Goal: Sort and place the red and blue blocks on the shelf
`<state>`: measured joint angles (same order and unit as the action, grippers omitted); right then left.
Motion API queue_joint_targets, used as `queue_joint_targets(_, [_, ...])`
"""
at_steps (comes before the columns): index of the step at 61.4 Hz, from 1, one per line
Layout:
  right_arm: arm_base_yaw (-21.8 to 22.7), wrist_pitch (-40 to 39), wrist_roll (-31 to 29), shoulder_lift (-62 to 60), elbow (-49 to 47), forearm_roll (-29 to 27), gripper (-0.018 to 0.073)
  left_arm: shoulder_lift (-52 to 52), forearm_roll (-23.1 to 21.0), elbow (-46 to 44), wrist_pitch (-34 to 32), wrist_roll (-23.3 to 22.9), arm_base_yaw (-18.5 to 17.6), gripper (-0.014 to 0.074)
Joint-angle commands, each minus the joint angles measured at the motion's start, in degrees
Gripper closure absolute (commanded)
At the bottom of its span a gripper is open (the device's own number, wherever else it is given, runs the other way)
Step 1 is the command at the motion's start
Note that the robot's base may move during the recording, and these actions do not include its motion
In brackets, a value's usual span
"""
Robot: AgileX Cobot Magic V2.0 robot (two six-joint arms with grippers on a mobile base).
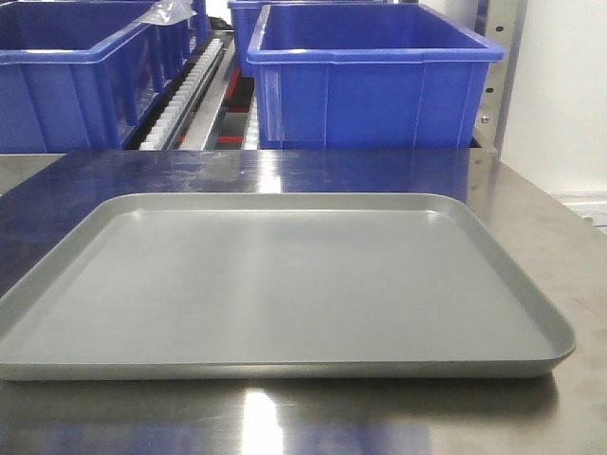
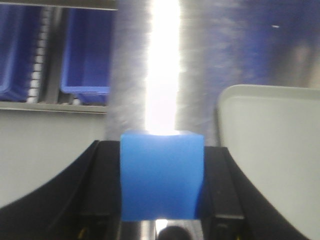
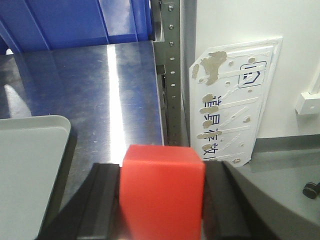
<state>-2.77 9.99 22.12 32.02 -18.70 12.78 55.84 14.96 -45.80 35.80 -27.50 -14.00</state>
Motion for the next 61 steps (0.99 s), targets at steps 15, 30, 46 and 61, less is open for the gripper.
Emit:
queue_joint_targets(15, [0.27,-4.99,-0.32,-0.13,-1.65,1.02,0.0512,-12.74,0.74,9.98,-7.83,-0.26,6.19,0.0473])
queue_joint_targets(30, [0.27,-4.99,-0.32,-0.13,-1.65,1.02,0.0512,-19.69,1.11,16.53,-10.23,-0.02,9.14,0.0473])
queue_joint_targets(46, [0.27,-4.99,-0.32,-0.13,-1.65,1.02,0.0512,-23.35,3.13,21.01,-13.53,-0.02,10.51,0.0473])
queue_joint_targets(61, [0.27,-4.99,-0.32,-0.13,-1.65,1.02,0.0512,-23.83,3.46,23.46,-15.55,-0.02,10.51,0.0473])
